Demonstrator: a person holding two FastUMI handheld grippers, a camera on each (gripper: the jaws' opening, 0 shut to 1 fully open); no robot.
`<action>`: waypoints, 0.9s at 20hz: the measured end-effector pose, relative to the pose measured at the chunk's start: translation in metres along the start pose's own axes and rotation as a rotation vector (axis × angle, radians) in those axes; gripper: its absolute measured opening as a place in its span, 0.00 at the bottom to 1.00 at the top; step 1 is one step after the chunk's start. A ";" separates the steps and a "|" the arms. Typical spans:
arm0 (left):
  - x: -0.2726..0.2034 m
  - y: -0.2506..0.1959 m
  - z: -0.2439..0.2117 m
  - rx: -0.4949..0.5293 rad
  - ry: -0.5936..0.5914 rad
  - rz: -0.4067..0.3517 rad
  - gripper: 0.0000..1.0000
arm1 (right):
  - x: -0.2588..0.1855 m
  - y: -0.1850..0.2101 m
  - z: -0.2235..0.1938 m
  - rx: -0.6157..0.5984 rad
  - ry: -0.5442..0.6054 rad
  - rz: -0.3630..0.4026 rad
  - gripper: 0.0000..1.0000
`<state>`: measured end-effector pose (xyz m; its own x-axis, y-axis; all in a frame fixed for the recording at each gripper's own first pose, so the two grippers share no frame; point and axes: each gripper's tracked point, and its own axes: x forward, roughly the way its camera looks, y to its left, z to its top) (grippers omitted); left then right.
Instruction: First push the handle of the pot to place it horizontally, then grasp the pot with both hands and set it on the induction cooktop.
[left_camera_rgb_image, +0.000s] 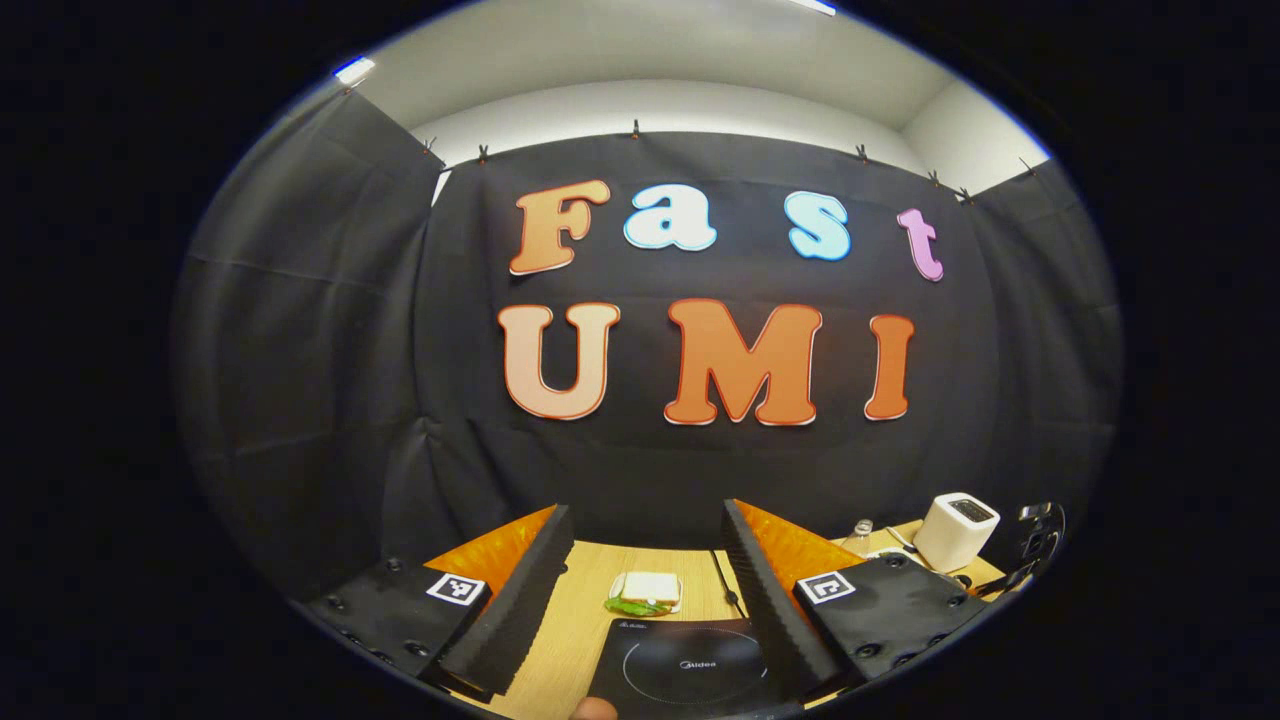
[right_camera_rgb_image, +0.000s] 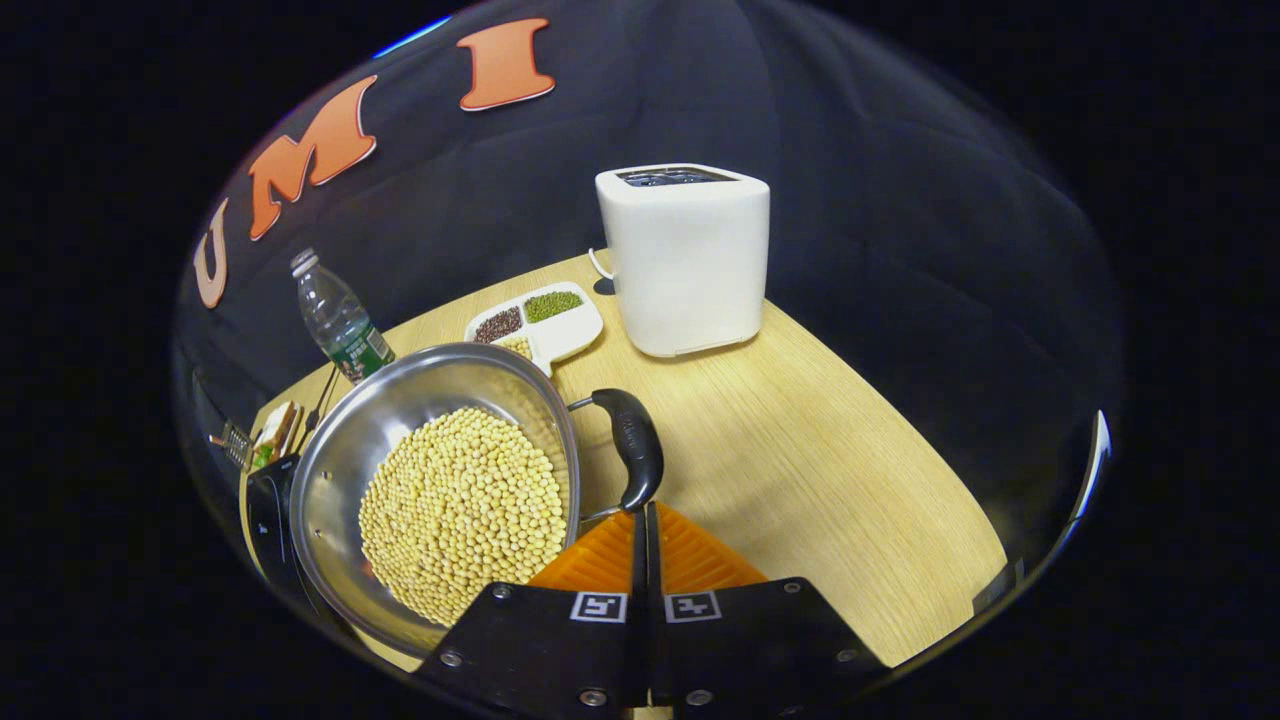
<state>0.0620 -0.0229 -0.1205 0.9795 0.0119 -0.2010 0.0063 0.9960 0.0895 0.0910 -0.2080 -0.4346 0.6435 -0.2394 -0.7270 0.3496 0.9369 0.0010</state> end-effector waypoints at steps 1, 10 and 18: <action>0.006 -0.007 -0.010 -0.001 0.018 -0.012 0.98 | 0.001 -0.001 0.001 -0.003 0.004 0.000 0.00; 0.064 -0.097 -0.160 -0.028 0.253 -0.130 0.98 | -0.014 -0.003 0.014 -0.017 -0.021 -0.011 0.00; 0.086 -0.177 -0.278 -0.043 0.444 -0.221 0.99 | -0.042 0.015 0.056 -0.085 -0.153 0.048 0.07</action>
<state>0.0895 -0.1730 -0.4252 0.7756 -0.1719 -0.6074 0.1863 0.9817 -0.0400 0.1073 -0.1981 -0.3660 0.7561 -0.2241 -0.6148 0.2615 0.9647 -0.0301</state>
